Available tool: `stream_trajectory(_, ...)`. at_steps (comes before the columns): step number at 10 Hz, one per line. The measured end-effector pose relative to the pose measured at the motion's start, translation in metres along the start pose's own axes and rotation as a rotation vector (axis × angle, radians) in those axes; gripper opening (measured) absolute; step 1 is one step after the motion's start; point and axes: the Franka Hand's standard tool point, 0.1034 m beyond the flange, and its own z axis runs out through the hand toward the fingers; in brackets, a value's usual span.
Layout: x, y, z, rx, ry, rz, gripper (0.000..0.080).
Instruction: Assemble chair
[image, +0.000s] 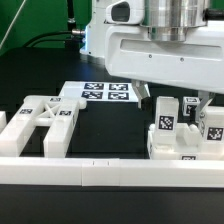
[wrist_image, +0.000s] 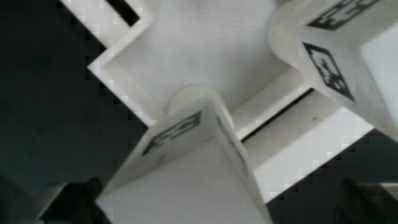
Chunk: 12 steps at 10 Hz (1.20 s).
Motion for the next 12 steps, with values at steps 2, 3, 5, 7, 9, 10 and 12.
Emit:
stream_trajectory(2, -0.0025, 0.0009, 0.0017, -0.01, 0.0, -0.186, 0.0649)
stream_trajectory(3, -0.0021, 0.0011, 0.0008, -0.01, 0.001, -0.267, 0.0649)
stream_trajectory(5, -0.0023, 0.0015, -0.0009, -0.006, 0.0, -0.29, 0.0649)
stream_trajectory(7, -0.0022, 0.0023, -0.0021, -0.005, 0.001, -0.289, 0.0649)
stream_trajectory(9, -0.0028, 0.0025, -0.0012, -0.005, 0.003, -0.292, 0.0381)
stream_trajectory(10, -0.0023, 0.0035, -0.0011, -0.006, 0.003, -0.29, 0.0286)
stream_trajectory(12, -0.0023, 0.0035, -0.001, -0.006, 0.002, -0.287, 0.0286)
